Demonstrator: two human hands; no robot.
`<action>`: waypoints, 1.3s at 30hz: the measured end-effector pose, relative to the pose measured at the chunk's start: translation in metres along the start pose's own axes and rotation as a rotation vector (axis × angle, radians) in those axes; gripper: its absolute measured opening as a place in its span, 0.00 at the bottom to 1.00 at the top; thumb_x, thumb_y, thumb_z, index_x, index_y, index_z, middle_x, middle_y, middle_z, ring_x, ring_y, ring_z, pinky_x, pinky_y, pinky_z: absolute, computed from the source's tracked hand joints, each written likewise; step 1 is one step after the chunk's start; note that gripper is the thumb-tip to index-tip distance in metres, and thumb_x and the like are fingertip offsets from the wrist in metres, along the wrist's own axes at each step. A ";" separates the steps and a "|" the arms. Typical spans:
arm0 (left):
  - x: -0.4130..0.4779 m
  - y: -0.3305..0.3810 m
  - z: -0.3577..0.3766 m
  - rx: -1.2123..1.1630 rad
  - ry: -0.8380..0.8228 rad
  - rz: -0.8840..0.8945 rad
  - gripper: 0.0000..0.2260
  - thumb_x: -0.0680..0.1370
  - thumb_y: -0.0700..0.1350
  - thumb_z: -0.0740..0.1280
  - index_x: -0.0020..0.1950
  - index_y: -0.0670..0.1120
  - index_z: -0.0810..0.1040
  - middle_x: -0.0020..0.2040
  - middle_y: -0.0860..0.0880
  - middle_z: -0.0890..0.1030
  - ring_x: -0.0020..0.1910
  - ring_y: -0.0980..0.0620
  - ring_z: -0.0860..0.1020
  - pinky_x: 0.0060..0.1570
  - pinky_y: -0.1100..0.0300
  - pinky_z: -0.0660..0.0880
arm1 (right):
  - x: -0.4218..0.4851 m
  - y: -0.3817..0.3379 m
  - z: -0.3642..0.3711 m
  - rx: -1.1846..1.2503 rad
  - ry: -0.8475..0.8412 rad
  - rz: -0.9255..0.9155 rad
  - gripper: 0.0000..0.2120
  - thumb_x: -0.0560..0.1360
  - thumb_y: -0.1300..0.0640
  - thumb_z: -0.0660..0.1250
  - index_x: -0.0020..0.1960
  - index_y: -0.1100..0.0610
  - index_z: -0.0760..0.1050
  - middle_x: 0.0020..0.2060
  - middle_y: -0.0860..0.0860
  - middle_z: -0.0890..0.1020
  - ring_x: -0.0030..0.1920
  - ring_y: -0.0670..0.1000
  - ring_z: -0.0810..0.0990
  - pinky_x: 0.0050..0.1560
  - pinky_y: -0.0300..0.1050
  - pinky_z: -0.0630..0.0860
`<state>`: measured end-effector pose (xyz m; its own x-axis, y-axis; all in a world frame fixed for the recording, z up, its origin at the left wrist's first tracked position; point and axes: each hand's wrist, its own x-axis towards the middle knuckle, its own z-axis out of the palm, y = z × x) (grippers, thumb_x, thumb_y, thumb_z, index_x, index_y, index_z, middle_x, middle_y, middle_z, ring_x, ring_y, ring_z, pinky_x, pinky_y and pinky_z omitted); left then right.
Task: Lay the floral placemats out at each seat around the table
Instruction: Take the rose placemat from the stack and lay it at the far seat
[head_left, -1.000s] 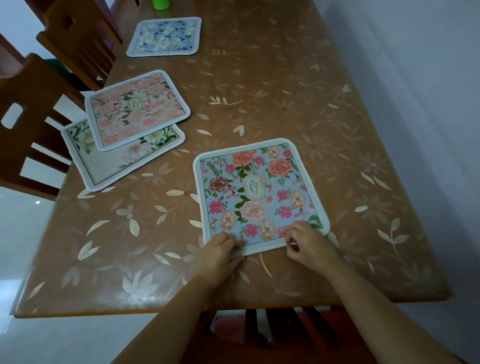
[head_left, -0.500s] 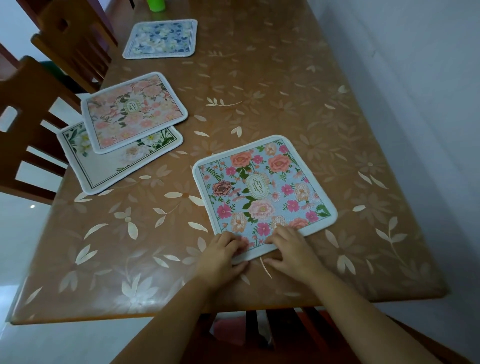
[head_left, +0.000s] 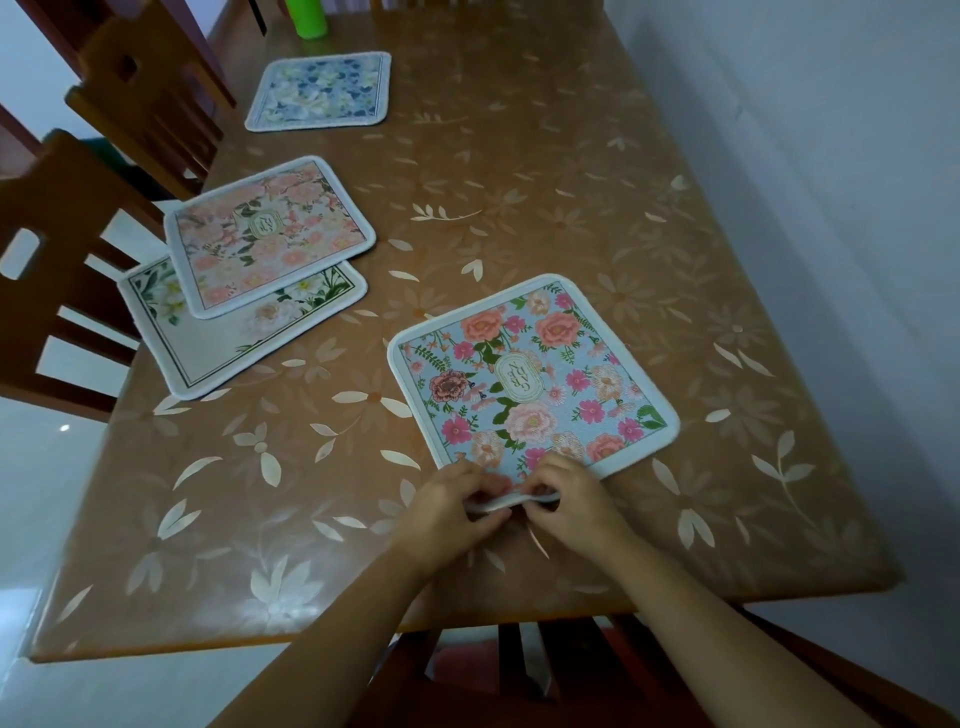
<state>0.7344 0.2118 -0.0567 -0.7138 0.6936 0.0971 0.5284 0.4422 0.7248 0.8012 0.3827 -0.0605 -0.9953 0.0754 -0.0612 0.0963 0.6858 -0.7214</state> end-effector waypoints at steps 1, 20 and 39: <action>0.001 0.001 0.001 0.013 -0.007 0.015 0.08 0.68 0.43 0.74 0.46 0.44 0.81 0.45 0.47 0.82 0.45 0.55 0.77 0.45 0.65 0.73 | -0.002 0.001 -0.006 -0.002 -0.005 0.002 0.03 0.68 0.64 0.70 0.40 0.60 0.76 0.38 0.46 0.72 0.41 0.44 0.70 0.40 0.27 0.66; 0.037 0.038 0.046 -0.019 -0.046 0.036 0.04 0.69 0.41 0.73 0.39 0.41 0.80 0.39 0.43 0.80 0.38 0.50 0.76 0.38 0.58 0.74 | -0.052 0.022 -0.068 -0.172 0.119 0.008 0.03 0.69 0.60 0.69 0.42 0.57 0.77 0.40 0.50 0.77 0.42 0.48 0.76 0.40 0.42 0.74; 0.041 0.033 0.023 0.103 -0.020 -0.070 0.04 0.66 0.37 0.74 0.39 0.40 0.82 0.39 0.43 0.80 0.39 0.48 0.77 0.36 0.60 0.72 | -0.063 0.034 -0.075 -0.162 0.186 0.081 0.02 0.70 0.67 0.68 0.42 0.62 0.77 0.41 0.55 0.78 0.43 0.52 0.77 0.42 0.38 0.71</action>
<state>0.7330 0.2683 -0.0439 -0.7418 0.6697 0.0345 0.5227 0.5452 0.6554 0.8681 0.4554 -0.0300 -0.9662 0.2567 0.0246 0.1914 0.7777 -0.5988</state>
